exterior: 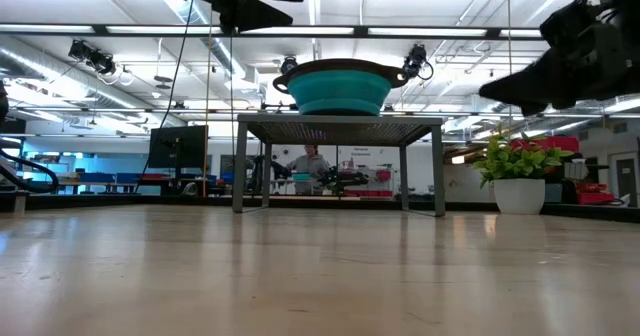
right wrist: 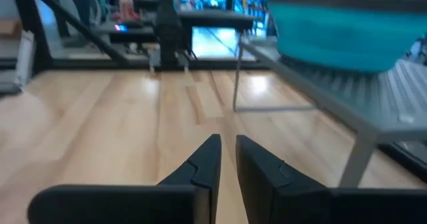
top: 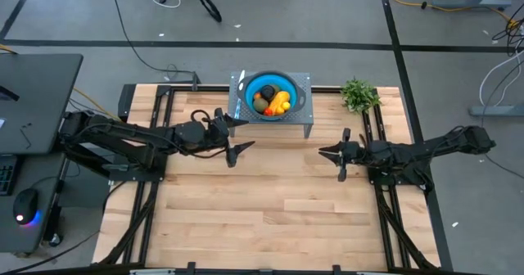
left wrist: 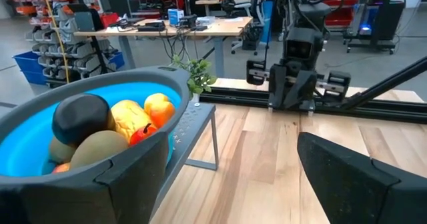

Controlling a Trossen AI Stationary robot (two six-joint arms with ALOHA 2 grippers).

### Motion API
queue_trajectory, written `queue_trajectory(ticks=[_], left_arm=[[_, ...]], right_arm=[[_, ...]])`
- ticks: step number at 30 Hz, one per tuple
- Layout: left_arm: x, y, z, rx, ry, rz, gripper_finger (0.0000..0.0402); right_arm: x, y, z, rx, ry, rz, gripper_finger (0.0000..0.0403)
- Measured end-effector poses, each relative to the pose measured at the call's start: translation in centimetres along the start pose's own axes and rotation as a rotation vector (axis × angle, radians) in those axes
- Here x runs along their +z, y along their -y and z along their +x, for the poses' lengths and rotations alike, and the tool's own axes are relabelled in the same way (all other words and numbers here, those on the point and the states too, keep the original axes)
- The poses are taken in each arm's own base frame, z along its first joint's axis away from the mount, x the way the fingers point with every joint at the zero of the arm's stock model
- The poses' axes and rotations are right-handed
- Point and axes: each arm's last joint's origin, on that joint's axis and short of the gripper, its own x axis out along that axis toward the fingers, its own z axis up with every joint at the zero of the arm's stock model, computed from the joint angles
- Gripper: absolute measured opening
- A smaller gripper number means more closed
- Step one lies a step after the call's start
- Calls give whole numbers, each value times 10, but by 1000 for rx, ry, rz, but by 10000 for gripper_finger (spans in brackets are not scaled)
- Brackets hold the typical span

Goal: Pick & Place Fruit
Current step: Return to Home Position

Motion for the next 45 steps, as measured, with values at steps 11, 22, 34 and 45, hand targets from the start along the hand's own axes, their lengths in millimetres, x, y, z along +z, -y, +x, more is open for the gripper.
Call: queue_trajectory(ticks=[11,22,34,45], left_arm=[[6,-5,-7,53,57,-22,314],[-49,-24,-55,33,188,-128,235],[-109,-49,-114,-20,328,-224,179],[-110,-53,-132,-140,391,-198,146]], right_arm=[[1,2,-8,12,5,10,54],[6,5,-15,11,67,36,54],[4,5,-18,12,54,62,54],[3,6,-18,3,39,54,54]])
